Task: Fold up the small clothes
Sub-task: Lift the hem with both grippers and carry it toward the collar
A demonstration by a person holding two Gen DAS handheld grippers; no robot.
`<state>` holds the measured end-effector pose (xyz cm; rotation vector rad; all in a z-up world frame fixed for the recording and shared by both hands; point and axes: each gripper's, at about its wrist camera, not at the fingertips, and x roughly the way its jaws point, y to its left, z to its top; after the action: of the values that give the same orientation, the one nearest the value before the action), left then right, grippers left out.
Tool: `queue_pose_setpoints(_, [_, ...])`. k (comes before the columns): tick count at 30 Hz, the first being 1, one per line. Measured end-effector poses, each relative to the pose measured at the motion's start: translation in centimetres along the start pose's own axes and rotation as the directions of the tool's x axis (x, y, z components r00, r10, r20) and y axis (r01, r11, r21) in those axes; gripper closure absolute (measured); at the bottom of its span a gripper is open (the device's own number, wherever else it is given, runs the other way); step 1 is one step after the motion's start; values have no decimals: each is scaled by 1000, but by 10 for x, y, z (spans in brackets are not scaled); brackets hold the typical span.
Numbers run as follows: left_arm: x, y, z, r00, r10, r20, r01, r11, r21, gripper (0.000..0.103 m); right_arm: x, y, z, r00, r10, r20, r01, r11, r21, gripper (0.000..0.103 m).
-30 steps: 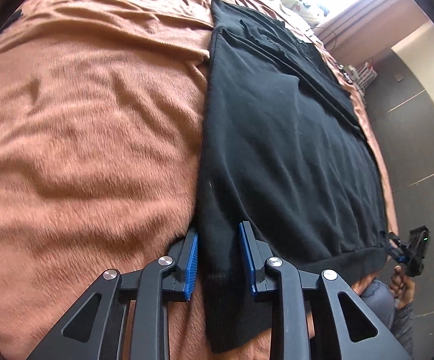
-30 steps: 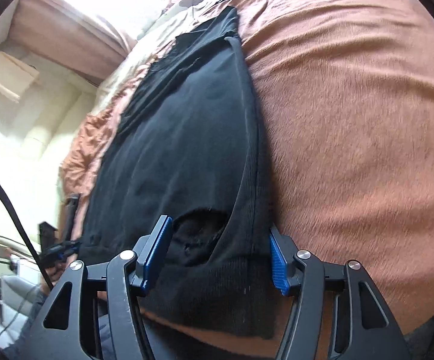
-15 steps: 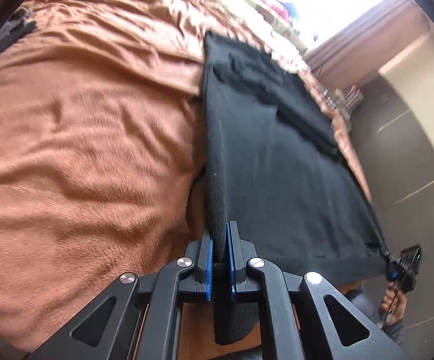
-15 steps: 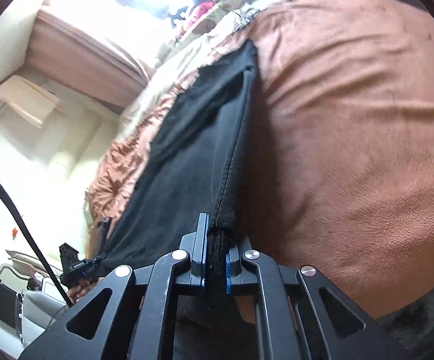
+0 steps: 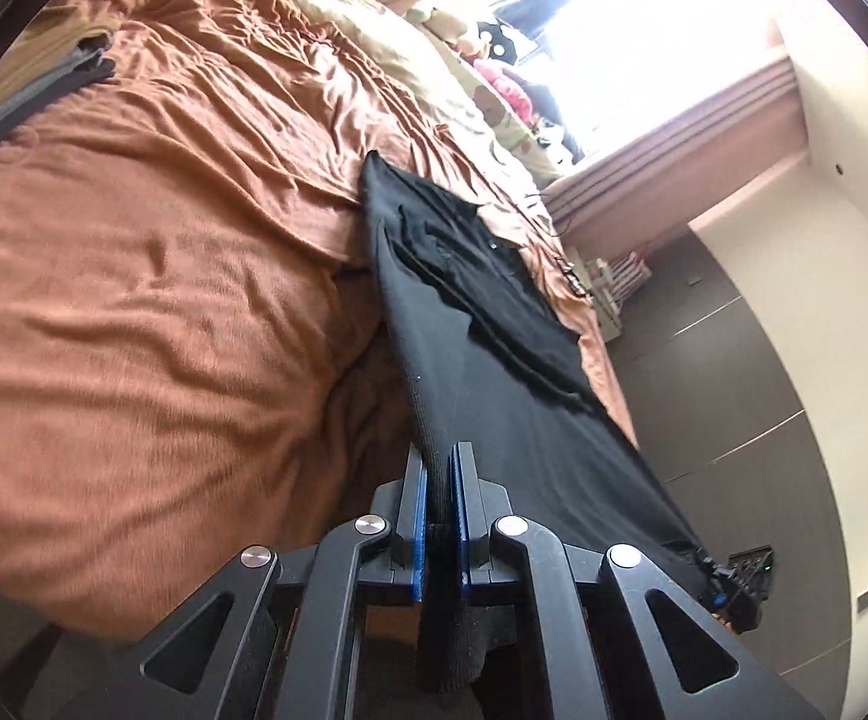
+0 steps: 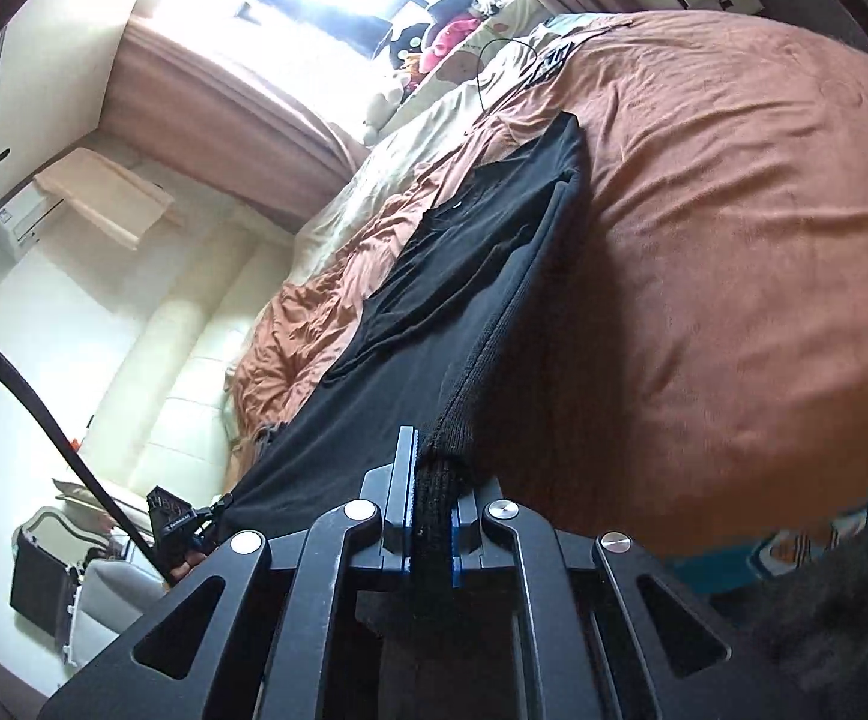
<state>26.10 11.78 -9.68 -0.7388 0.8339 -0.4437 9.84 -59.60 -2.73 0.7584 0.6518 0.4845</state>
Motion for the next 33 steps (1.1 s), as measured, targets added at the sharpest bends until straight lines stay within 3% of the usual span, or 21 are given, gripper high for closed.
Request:
queue_pose_setpoints(8, [-41,-1,-37,997,-63,33,63,998,-18,96,-25,7,-25,999,34,1,-34,999,-12,98])
queue_pose_setpoints(33, [-142,0,-118,973,-186,139,192,981,-35,96,-76,15,-53,991,135,9,-132,980,-151,98])
